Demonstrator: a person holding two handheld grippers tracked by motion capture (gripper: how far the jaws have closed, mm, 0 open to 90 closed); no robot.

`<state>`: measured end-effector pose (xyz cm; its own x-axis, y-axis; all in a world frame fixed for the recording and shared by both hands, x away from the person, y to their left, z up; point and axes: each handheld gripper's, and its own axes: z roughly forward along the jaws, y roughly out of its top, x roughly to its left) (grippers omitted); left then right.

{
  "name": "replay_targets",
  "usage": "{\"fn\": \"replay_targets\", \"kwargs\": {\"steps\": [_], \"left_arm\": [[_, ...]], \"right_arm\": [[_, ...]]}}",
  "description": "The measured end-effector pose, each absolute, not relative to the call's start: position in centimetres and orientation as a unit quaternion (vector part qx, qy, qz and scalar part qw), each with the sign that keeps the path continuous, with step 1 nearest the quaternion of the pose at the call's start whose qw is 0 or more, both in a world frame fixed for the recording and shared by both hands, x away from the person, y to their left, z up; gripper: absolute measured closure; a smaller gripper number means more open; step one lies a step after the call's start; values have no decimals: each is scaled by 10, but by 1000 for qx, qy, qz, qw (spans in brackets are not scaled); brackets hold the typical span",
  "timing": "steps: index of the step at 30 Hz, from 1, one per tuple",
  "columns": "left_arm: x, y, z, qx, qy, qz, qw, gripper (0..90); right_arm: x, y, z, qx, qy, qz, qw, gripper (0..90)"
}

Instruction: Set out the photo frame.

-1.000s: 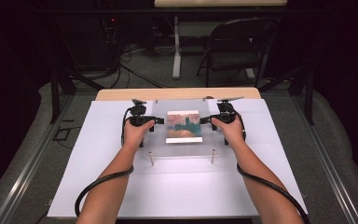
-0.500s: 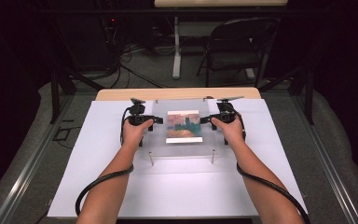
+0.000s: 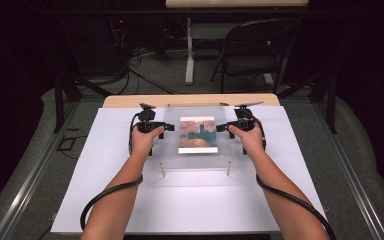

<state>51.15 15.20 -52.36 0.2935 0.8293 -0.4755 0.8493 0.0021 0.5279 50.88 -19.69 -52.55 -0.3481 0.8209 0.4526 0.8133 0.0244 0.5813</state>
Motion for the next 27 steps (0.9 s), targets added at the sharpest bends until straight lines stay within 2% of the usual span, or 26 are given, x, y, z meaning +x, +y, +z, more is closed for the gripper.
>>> {"fn": "replay_targets", "kwargs": {"steps": [14, 27], "left_arm": [[503, 157, -503, 711, 582, -1, 395, 473], [486, 165, -477, 719, 563, 7, 408, 565]], "right_arm": [[500, -197, -505, 547, 731, 406, 30, 429], [484, -202, -480, 528, 741, 412, 47, 520]]}}
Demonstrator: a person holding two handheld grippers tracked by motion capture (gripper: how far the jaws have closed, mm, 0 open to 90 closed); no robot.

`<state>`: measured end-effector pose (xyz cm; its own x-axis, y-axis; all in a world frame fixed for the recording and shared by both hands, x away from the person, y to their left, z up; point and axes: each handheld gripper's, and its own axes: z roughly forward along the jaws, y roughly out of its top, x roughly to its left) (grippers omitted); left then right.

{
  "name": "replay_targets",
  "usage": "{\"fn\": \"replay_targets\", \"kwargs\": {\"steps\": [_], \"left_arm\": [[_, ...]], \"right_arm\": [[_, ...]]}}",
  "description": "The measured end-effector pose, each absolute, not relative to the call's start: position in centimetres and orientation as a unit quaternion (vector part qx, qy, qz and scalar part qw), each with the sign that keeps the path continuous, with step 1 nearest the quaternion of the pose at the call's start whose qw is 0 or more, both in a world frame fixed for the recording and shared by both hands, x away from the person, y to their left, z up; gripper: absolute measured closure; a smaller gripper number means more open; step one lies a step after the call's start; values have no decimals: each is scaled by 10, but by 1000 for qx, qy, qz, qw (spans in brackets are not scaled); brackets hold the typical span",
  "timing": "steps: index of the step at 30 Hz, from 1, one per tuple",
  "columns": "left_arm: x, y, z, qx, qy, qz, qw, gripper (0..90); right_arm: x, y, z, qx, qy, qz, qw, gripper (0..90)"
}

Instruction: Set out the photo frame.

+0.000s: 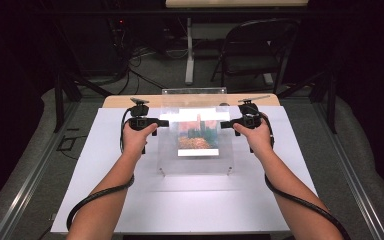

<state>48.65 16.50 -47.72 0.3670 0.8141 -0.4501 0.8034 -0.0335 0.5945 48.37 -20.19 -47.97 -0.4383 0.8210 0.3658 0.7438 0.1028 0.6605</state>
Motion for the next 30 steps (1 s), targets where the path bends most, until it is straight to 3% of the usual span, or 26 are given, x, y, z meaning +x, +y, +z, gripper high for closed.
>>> {"fn": "replay_targets", "kwargs": {"steps": [30], "left_arm": [[443, 175, -436, 746, 512, 31, 425, 688]], "right_arm": [[439, -209, -440, 480, 764, 422, 83, 657]]}}
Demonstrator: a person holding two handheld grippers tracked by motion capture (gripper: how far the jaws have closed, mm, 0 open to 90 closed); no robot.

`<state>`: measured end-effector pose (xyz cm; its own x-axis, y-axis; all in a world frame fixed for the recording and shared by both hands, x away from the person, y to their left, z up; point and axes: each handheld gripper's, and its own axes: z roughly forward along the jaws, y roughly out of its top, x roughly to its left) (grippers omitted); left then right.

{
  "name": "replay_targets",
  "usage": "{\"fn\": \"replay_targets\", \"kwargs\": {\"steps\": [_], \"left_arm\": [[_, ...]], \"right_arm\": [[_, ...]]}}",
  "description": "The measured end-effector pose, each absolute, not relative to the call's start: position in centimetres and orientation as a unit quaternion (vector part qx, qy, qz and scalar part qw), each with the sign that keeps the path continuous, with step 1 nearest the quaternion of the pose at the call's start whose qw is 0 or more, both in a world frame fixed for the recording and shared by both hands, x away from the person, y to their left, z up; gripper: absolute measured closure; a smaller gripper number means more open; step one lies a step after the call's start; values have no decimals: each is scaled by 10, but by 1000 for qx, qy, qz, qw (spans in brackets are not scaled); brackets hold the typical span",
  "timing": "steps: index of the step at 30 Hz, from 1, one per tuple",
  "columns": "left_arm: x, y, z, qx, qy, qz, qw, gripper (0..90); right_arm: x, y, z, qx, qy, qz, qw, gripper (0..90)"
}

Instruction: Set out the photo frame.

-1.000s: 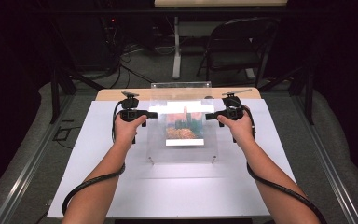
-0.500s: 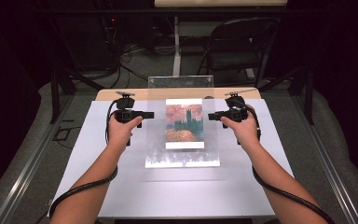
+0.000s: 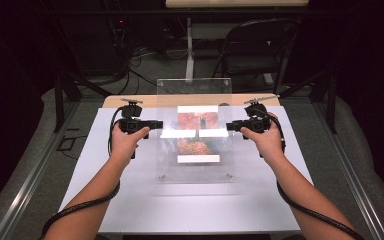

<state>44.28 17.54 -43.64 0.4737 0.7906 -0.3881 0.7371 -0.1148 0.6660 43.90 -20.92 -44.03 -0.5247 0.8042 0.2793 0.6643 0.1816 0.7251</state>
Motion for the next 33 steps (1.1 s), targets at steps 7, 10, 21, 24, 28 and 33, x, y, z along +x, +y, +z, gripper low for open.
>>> {"fn": "replay_targets", "kwargs": {"steps": [7, 10, 21, 24, 28, 33], "left_arm": [[425, 181, -428, 748, 496, 33, 440, 731], [413, 184, -424, 751, 484, 35, 448, 753], [354, 194, -416, 765, 428, 43, 480, 776], [340, 193, -417, 770, 410, 51, 486, 754], [325, 192, -420, 775, 394, 60, 490, 726], [313, 193, -426, 772, 385, 54, 503, 690]], "right_arm": [[422, -212, -432, 461, 769, 432, 97, 695], [410, -215, -429, 453, 769, 440, 101, 720], [354, -227, -421, 414, 766, 483, 90, 762], [339, -230, -424, 405, 762, 498, 87, 763], [327, -232, -429, 398, 756, 515, 74, 751], [314, -231, -433, 383, 757, 525, 76, 715]]}}
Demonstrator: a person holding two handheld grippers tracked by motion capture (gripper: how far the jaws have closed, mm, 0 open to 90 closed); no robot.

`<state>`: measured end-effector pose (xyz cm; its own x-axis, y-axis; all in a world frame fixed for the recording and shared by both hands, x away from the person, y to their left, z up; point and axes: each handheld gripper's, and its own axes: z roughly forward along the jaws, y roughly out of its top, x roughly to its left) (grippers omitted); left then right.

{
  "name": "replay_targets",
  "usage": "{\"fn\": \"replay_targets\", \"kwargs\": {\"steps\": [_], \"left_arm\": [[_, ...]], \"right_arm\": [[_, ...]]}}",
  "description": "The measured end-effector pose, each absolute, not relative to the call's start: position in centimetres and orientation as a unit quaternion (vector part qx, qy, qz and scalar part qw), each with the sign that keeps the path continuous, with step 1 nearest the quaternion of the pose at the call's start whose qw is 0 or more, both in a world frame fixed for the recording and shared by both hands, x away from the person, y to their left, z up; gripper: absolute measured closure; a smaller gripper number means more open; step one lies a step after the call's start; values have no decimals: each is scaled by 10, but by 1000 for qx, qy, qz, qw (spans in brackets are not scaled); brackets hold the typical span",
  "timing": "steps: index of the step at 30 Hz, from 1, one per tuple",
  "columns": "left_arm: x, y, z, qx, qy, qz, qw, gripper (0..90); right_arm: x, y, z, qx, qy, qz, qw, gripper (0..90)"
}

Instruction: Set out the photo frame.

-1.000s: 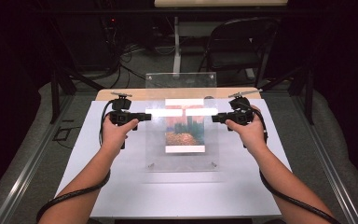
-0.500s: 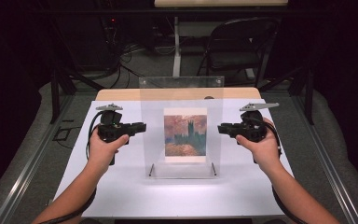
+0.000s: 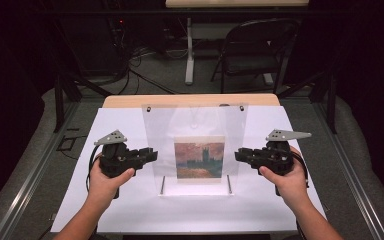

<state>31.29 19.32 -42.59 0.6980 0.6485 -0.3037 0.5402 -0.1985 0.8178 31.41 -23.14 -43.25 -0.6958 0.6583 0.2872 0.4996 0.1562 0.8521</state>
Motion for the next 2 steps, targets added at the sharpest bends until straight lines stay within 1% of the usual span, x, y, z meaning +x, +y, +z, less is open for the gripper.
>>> {"fn": "replay_targets", "kwargs": {"steps": [2], "left_arm": [[310, 193, -427, 771, 386, 59, 503, 687]], "right_arm": [[311, -231, -434, 379, 758, 526, 77, 714]]}}
